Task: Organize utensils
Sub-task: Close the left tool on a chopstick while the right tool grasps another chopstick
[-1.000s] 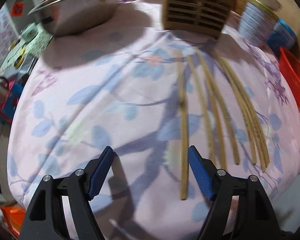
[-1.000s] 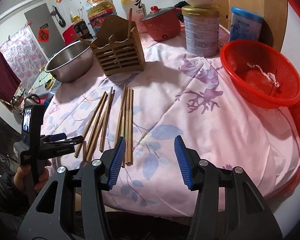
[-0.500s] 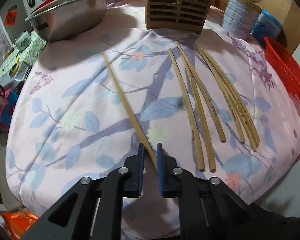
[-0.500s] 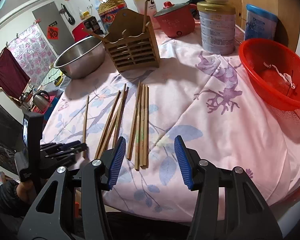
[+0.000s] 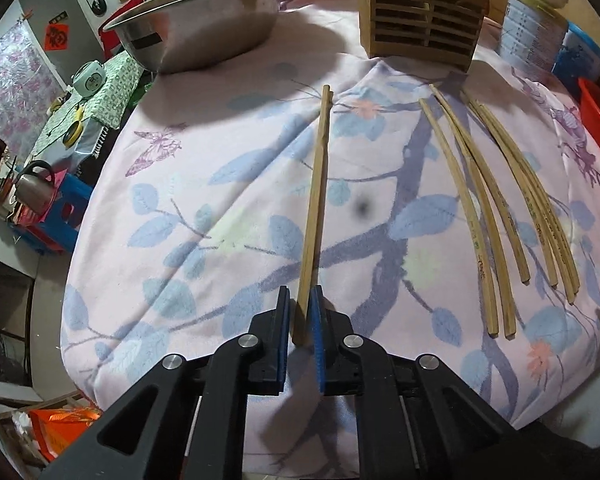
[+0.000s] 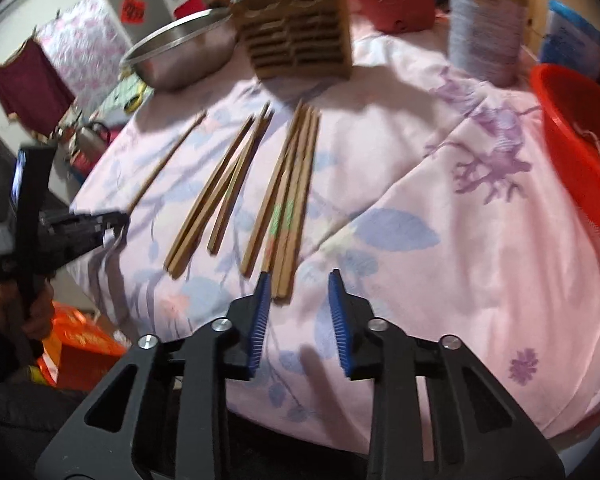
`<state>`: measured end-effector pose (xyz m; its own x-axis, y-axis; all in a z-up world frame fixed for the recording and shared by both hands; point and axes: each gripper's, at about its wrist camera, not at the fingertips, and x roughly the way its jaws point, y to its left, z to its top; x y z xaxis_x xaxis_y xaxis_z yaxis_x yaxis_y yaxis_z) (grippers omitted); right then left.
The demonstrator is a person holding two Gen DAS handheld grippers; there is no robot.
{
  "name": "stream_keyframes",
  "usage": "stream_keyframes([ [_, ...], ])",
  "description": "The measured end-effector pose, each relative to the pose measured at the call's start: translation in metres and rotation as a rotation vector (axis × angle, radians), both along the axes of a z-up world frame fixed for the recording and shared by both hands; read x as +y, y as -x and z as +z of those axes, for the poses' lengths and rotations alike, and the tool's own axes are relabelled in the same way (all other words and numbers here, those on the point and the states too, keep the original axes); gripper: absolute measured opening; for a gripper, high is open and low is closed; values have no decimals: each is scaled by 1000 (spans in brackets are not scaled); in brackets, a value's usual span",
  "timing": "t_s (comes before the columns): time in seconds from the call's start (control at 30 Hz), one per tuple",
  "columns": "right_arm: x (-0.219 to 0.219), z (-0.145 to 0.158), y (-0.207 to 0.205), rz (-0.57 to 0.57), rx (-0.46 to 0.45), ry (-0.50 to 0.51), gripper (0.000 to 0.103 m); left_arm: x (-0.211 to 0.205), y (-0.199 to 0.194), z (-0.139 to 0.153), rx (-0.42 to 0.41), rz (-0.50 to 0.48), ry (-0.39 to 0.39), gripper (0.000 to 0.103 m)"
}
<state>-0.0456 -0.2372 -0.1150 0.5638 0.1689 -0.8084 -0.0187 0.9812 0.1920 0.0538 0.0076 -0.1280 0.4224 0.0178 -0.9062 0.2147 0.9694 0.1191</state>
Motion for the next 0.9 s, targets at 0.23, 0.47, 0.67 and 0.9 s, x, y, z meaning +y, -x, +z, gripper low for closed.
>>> stream_keyframes([
  [0.23,3,-15,-9,-16,21,15,22,20,-3,0,9,51,19,45],
  [0.47,5,-27,-7,-26,34,40,22,23,-4,1,6,42,11,53],
  [0.67,18,-27,-9,-6,13,89,22,28,-6,0,13,42,22,58],
  [0.9,28,-29,-9,-8,-12,117,22,28,-6,0,10,28,13,60],
])
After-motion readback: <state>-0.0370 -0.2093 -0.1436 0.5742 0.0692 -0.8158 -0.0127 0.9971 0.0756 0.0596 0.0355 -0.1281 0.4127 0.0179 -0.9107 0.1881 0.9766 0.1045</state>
